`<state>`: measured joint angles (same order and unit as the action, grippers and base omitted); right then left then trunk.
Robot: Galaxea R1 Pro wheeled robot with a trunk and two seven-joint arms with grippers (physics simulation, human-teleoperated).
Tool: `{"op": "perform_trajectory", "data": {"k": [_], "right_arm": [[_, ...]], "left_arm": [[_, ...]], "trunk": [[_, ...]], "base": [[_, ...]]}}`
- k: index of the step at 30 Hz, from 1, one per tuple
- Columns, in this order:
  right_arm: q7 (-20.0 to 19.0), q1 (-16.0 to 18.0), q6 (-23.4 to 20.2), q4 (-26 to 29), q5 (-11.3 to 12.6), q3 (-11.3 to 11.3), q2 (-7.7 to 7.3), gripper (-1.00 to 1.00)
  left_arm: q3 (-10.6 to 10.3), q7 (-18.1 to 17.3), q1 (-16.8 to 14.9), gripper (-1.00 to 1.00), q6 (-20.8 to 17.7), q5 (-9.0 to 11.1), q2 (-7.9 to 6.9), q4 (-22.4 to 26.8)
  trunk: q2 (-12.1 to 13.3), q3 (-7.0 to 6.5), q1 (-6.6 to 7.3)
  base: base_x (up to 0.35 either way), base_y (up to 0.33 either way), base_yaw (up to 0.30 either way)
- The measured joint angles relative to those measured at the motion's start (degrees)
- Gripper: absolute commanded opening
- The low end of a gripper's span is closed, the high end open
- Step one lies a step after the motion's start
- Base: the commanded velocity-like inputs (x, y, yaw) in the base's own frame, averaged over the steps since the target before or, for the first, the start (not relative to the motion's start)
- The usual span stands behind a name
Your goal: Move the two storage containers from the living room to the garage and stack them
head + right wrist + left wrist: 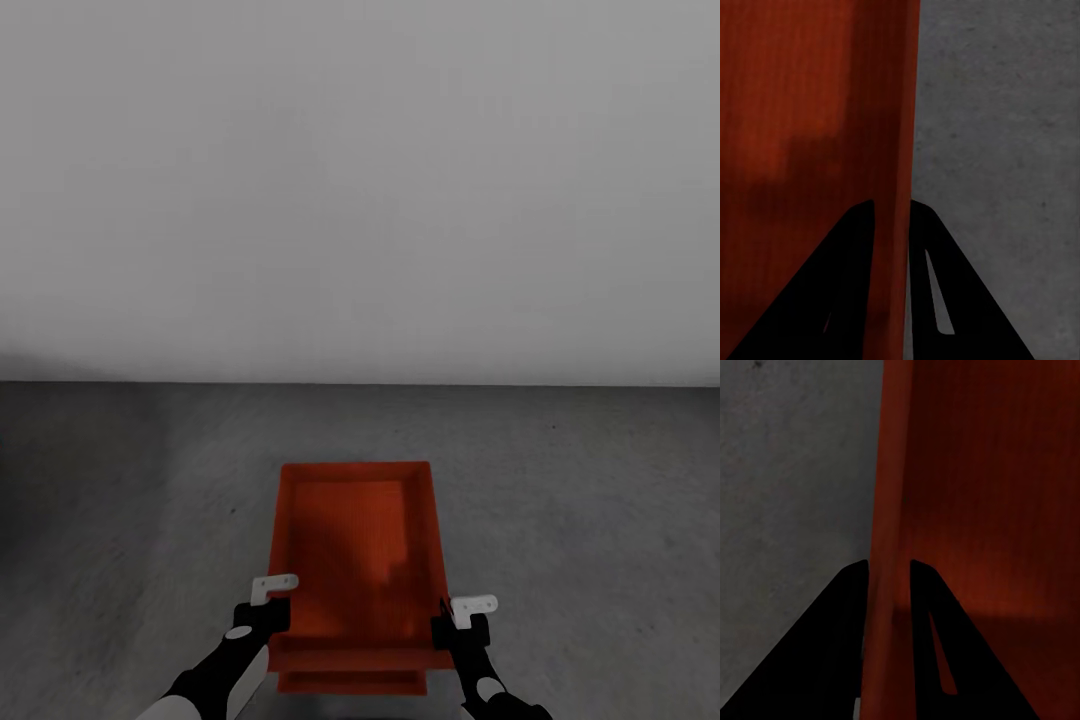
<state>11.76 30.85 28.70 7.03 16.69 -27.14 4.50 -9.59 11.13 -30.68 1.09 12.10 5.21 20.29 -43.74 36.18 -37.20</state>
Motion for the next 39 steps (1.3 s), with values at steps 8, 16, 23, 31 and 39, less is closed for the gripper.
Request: {"op": "perform_trajectory", "data": {"k": [8,16,23,31,39], "right_arm": [[0.1,0.0,0.0,0.01,-0.06,-0.15,0.0,-1.0],[0.13,0.0,0.0,0.02,-0.09,-0.2,0.0,-1.0],[0.14,0.0,0.01,0.03,-0.13,-0.16,0.0,-1.0],[0.09,0.0,-0.01,0.02,-0.09,-0.14,0.0,-1.0],[0.14,0.0,0.0,0.02,-0.11,-0.19,0.0,-1.0]], "left_arm": [[0.12,-0.13,0.0,-1.0,0.33,0.02,0.01,-0.3],[0.15,-0.17,0.0,-1.0,0.44,0.03,0.01,-0.41],[0.23,-0.19,-0.01,-1.0,0.45,-0.09,0.02,-0.4],[0.03,-0.1,0.0,-1.0,0.35,0.12,-0.01,-0.29],[0.08,-0.15,0.0,-1.0,0.44,0.12,-0.01,-0.38]], "trunk": [[0.0,0.0,0.0],[0.0,0.0,0.0],[0.0,0.0,0.0],[0.0,0.0,-0.01],[0.0,0.0,0.0]], "base": [[0.0,0.0,0.0],[0.0,0.0,0.0],[0.0,0.0,0.0],[-0.065,0.062,0.0],[-0.082,0.079,0.0]]}}
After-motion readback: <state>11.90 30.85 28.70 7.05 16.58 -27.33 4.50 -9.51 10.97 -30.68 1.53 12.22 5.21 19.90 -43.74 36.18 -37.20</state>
